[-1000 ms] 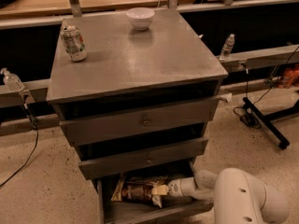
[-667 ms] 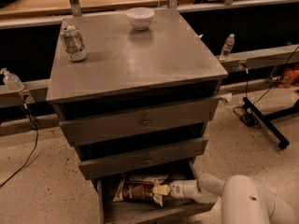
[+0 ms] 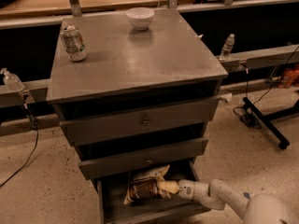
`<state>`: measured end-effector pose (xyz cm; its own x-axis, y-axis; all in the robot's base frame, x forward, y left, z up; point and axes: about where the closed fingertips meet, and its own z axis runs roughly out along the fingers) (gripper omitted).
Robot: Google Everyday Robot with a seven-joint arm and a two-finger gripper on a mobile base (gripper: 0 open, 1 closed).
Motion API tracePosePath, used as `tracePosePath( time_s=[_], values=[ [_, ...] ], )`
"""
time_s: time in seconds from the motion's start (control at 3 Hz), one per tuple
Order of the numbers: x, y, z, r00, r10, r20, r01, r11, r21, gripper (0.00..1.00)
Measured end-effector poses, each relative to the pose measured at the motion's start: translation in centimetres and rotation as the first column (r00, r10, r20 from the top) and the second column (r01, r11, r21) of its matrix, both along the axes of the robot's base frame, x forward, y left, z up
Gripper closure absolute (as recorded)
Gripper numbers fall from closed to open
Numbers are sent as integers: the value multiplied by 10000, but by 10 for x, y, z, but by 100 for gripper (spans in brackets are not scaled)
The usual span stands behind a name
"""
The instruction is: Pick brown chip bag from bottom drawer and place on counter
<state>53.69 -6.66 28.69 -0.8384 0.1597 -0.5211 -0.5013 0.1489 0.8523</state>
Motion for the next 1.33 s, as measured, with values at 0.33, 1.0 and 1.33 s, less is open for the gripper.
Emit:
tracePosePath(
  time_s=[0.33, 1.0, 1.33],
  values=[
    [-15, -18, 41, 9961, 99, 875, -123, 9995, 276, 100],
    [-41, -57, 141, 9584, 682, 2772, -377, 9928, -1139, 100],
    [-39, -72, 184, 9271, 1090, 3587, -356, 9781, -2052, 100]
  ],
)
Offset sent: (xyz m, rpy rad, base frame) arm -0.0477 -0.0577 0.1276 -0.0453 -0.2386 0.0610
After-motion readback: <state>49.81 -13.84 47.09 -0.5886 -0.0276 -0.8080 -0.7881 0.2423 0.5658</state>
